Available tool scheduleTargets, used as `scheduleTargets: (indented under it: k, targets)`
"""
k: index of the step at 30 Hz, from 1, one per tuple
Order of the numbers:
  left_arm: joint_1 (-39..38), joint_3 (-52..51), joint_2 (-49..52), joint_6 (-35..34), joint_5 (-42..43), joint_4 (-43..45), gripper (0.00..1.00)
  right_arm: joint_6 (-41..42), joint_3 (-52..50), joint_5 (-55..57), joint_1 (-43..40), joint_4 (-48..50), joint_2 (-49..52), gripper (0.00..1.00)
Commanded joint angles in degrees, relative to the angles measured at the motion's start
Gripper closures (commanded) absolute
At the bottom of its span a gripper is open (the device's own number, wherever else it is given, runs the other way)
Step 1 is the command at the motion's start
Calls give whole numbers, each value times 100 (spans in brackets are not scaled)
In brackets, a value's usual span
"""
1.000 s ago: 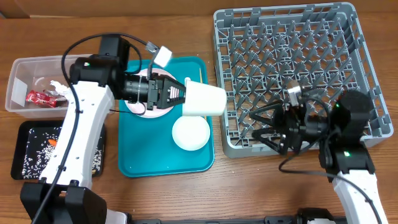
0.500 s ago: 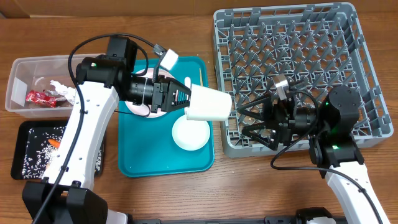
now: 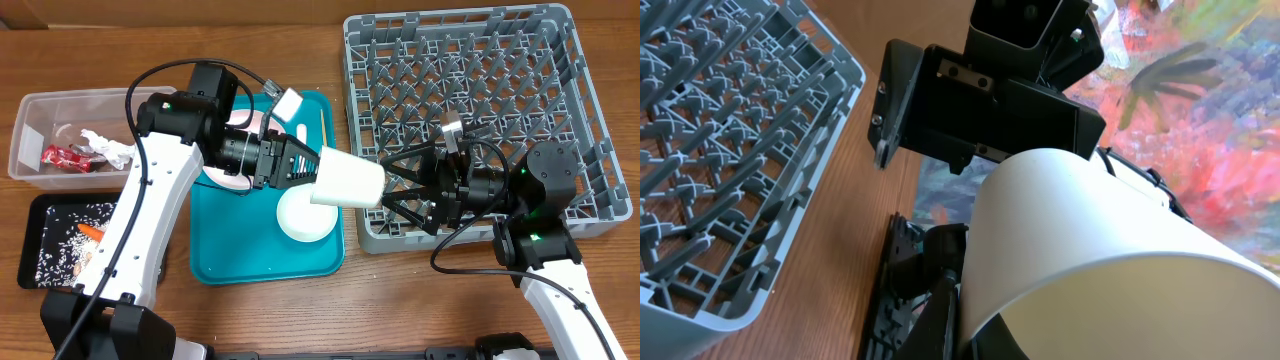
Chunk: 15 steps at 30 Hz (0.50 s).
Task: Sort waste into correct bins and load items into the dishwasher rack
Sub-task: 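Grasp the cup base with the right gripper beside the left gripper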
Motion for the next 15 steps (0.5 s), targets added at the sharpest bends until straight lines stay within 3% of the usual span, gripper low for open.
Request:
scheduleTargets:
  k: [1, 15]
  targets:
    - [-44, 37, -109, 7, 109, -79, 96, 22, 85, 48, 26, 96, -39, 3]
    - [-151, 37, -109, 9, -175, -92, 96, 26, 85, -304, 33, 396, -39, 0]
